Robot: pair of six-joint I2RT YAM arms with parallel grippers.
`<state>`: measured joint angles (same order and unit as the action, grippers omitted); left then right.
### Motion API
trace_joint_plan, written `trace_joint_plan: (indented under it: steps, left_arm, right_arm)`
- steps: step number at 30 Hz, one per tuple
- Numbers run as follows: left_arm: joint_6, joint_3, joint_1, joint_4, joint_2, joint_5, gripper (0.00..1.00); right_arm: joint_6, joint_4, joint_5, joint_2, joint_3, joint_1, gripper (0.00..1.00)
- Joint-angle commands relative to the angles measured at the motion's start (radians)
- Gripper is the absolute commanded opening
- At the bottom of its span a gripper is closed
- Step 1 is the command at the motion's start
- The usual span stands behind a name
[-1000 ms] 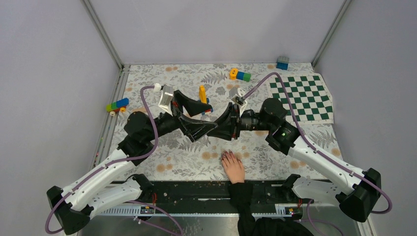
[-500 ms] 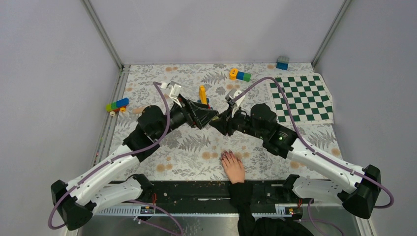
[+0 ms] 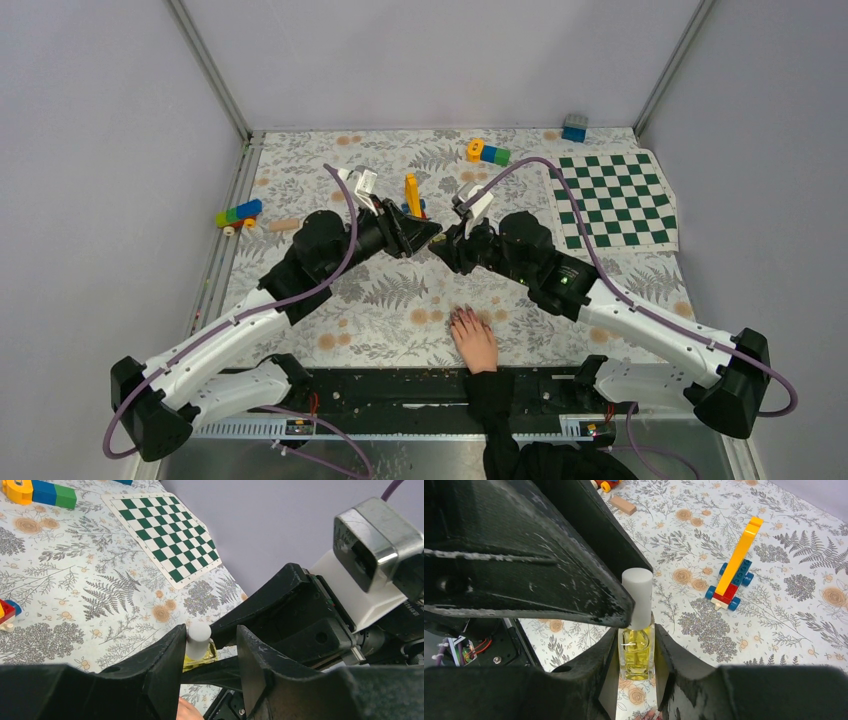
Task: Paint the nails
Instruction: Screw the nail polish bottle.
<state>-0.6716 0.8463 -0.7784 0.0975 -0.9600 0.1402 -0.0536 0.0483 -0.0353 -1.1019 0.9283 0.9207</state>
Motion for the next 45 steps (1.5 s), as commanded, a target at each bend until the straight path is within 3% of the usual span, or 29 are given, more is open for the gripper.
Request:
trace_joint_plan:
  steps: [1,5,9,20,25,32,37,45]
  left_arm:
    - [-0.013,0.046,-0.007,0.005,-0.015,-0.028,0.43]
    - [-0.013,0.055,-0.009,-0.001,-0.032,-0.031,0.43]
    - [-0.01,0.057,-0.013,0.0,-0.037,-0.033,0.35]
    - [0.0,0.055,-0.018,0.027,-0.06,0.038,0.0]
    - [0.004,0.027,-0.018,0.073,-0.046,0.096,0.0]
    - [0.022,-0.006,-0.012,0.136,-0.024,0.222,0.0]
    - [0.049,-0.019,-0.006,0.174,0.004,0.362,0.0]
    - [0.069,-0.043,-0.007,0.273,0.045,0.614,0.0]
  right_arm:
    - [0.023,0.017,0.031,-0.006,0.056,0.017,0.0]
    - [0.027,0.015,0.03,-0.007,0.058,0.018,0.0]
    - [0.027,0.013,0.05,-0.006,0.057,0.02,0.0]
    - [0.026,0.011,0.06,-0.009,0.057,0.021,0.0]
    - [0.019,0.011,0.038,0.003,0.054,0.02,0.0]
    - [-0.013,0.012,-0.136,0.035,0.067,-0.011,0.0]
    - [-0.06,0.039,-0.364,0.063,0.067,-0.066,0.0]
    - [-0.201,0.218,-0.738,0.077,0.047,-0.12,0.0]
